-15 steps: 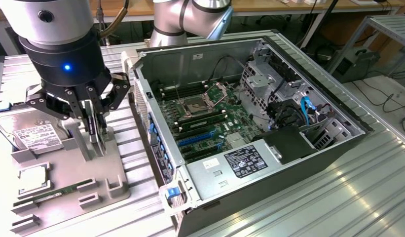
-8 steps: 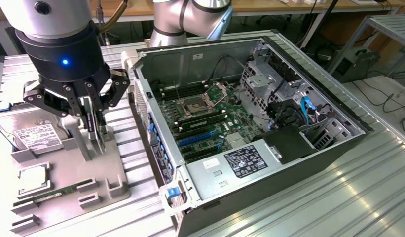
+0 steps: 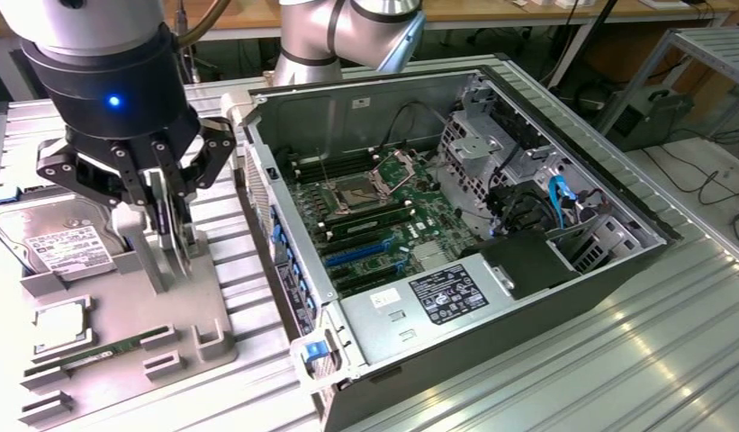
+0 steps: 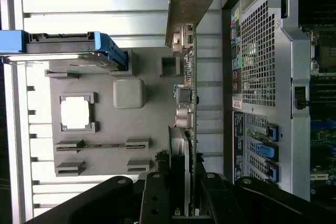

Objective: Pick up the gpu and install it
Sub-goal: 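Pick up the gpu and move the gpu toward the slot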

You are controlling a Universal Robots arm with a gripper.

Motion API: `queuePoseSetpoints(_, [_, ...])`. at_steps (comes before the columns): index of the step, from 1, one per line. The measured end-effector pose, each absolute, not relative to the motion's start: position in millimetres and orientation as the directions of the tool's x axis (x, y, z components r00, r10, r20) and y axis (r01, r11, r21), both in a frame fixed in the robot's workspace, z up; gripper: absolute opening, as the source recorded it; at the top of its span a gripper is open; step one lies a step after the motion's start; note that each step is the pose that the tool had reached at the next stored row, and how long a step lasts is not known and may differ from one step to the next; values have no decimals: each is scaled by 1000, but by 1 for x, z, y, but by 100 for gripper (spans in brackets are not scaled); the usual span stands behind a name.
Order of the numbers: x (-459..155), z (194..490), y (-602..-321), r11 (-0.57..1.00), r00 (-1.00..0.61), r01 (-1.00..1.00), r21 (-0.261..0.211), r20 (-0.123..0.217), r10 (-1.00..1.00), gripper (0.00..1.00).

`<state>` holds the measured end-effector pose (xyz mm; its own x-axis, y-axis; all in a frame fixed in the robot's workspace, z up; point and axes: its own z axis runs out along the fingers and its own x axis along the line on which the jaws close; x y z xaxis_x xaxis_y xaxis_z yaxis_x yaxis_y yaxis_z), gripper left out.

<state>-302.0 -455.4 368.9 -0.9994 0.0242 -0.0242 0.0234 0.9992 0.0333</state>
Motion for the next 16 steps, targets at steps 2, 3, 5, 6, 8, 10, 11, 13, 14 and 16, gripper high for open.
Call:
queuePoseSetpoints(2, [-302, 371, -455, 999, -999, 23, 33, -24, 24, 28])
queuePoseSetpoints(3, [-302, 372, -455, 999, -999, 23, 33, -24, 24, 28])
queuePoseSetpoints(5, [-302, 374, -455, 999, -999, 23, 33, -24, 24, 28])
queuePoseSetpoints(6, [-302, 375, -455, 999, -999, 23, 33, -24, 24, 28])
queuePoseSetpoints(8, [-302, 378, -455, 999, -999, 23, 33, -24, 24, 28])
queuePoseSetpoints(10, [-302, 380, -455, 999, -999, 23, 33, -24, 24, 28])
queuePoseSetpoints(11, [-302, 381, -455, 999, -999, 23, 33, -24, 24, 28])
queuePoseSetpoints(13, [-302, 383, -455, 999, -999, 23, 33, -24, 24, 28])
queuePoseSetpoints(14, [-302, 384, -455, 999, -999, 23, 33, -24, 24, 28])
queuePoseSetpoints(16, [-302, 387, -455, 999, -999, 23, 33, -24, 24, 28])
